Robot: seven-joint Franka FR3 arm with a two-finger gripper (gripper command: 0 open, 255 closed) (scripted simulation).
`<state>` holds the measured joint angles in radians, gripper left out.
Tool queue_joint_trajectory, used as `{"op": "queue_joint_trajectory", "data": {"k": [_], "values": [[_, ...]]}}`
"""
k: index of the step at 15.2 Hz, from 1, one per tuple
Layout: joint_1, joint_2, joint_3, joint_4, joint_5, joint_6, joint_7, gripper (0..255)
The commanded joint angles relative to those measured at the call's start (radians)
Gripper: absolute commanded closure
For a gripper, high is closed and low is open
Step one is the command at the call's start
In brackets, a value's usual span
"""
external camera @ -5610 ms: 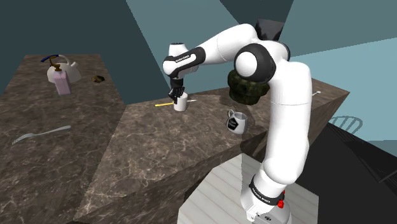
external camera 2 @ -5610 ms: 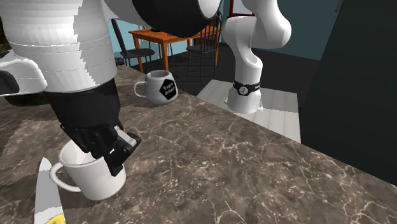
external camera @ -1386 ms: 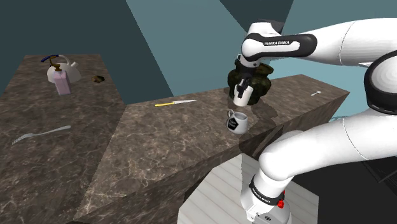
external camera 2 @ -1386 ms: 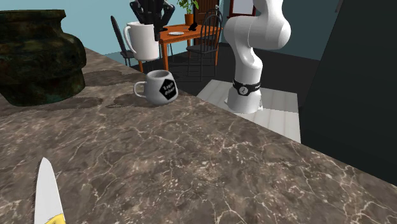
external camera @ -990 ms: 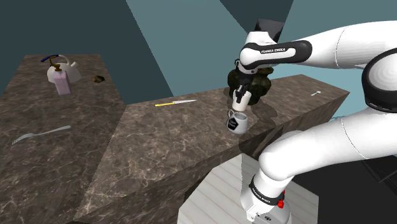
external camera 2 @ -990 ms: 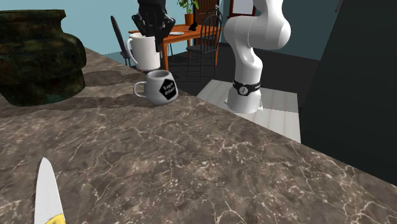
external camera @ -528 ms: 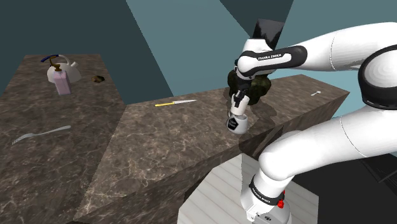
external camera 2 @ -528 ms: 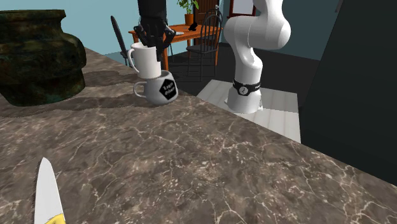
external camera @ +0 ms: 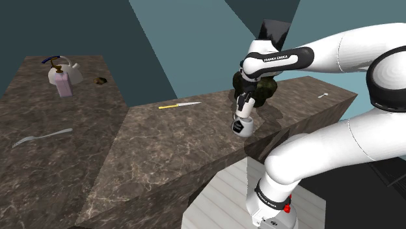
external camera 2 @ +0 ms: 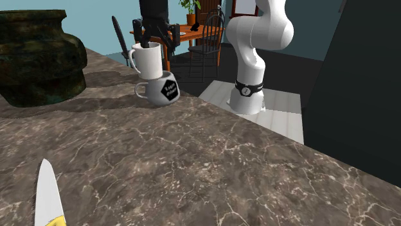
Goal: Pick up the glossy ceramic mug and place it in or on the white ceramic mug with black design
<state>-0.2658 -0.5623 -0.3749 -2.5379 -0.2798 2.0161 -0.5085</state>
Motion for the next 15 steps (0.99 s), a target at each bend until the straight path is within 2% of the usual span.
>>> {"op": "queue_joint_trajectory", "data": {"k": [1, 3, 7, 15], "values": [[0.000, 0.000, 0.000, 0.000, 0.000, 0.000, 0.000, 0], [0.000, 0.001, 0.000, 0.000, 0.000, 0.000, 0.000, 0], [0.007, -0.032, 0.029, 0.103, 0.020, -0.136, -0.003, 0], [0.007, -0.032, 0.030, 0.103, 0.020, -0.136, -0.003, 0]]}}
